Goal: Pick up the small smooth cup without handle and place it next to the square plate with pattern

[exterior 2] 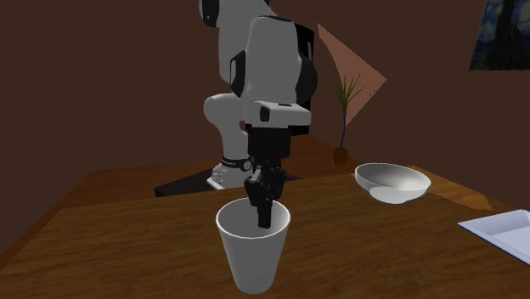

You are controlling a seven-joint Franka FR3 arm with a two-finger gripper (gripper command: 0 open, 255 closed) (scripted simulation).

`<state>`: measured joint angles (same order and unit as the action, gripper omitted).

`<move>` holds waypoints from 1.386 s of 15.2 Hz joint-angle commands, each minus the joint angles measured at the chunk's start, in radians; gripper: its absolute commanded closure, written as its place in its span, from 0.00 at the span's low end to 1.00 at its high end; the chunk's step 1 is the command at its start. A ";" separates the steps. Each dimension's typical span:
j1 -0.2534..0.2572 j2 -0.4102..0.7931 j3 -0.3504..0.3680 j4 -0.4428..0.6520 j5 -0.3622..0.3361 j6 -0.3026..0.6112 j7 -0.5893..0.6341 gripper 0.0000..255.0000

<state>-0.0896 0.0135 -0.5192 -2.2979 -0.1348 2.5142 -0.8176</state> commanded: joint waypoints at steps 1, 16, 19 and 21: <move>0.001 -0.018 0.000 0.010 -0.010 -0.026 0.005 1.00; 0.005 -0.128 0.015 0.116 -0.056 -0.234 0.025 1.00; 0.006 -0.144 0.019 0.143 -0.060 -0.275 0.026 1.00; 0.006 -0.153 0.022 0.162 -0.062 -0.302 0.025 1.00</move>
<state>-0.0830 -0.1332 -0.4980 -2.1456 -0.1950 2.2273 -0.7906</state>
